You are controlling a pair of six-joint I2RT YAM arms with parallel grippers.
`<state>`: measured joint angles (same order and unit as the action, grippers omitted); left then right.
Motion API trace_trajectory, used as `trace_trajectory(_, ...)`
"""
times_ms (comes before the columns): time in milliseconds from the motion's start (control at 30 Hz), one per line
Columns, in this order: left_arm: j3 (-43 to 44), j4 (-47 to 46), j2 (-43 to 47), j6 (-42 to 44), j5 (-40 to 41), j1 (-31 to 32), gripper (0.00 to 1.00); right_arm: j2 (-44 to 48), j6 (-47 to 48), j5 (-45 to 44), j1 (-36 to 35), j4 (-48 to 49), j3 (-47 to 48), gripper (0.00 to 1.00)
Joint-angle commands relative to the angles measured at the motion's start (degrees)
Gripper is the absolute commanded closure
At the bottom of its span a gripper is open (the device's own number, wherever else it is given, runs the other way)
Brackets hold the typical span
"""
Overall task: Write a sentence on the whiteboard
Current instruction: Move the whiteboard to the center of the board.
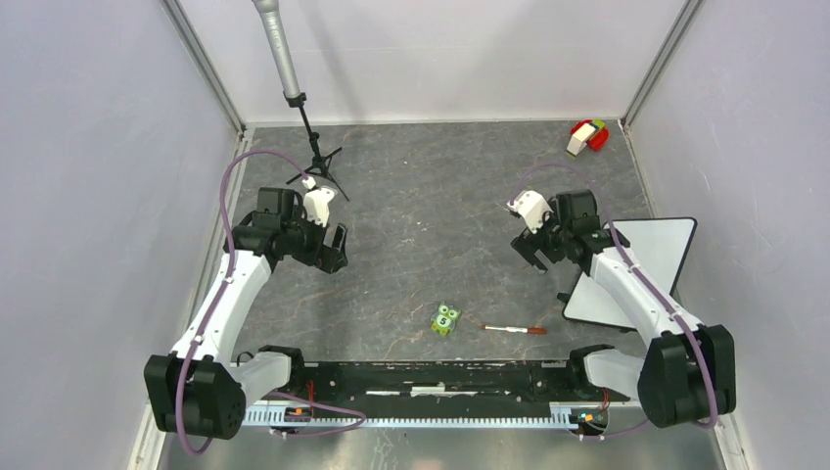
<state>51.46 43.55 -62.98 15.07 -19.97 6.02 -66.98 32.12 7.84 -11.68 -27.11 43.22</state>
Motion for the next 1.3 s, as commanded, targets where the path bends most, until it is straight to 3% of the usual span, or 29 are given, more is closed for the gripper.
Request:
trace_trajectory(0, 0.2, -2.1, 0.3, -1.1, -1.4, 0.0, 0.00, -3.1, 6.3, -2.3, 4.6, -4.2, 5.2, 0.01)
trace_trajectory(300, 0.0, -2.1, -0.6, -0.5, -2.2, 0.1, 0.00, -13.6, 15.5, -1.1, 13.9, -9.3, 12.5, 0.05)
trace_trajectory(500, 0.0, -2.0, -0.8, -0.4, -2.6, 0.2, 0.00, -18.1, 18.4, -2.9, 15.6, -8.3, 14.4, 0.06)
trace_trajectory(867, 0.3, -2.1, -1.9, -0.9, -1.1, 0.3, 0.00, -26.6, 23.3, -8.4, 17.3, -5.3, 15.3, 0.17)
trace_trajectory(1100, 0.5, -2.1, -2.9, -1.1, -0.6, 0.3, 0.00, -29.4, 25.7, -11.1, 17.5, -5.2, 15.8, 0.30)
trace_trajectory(1267, 0.7, -2.1, -3.5, -1.3, -0.1, 0.3, 0.00, -32.2, 28.1, -10.7, 17.4, -7.7, 17.8, 0.45)
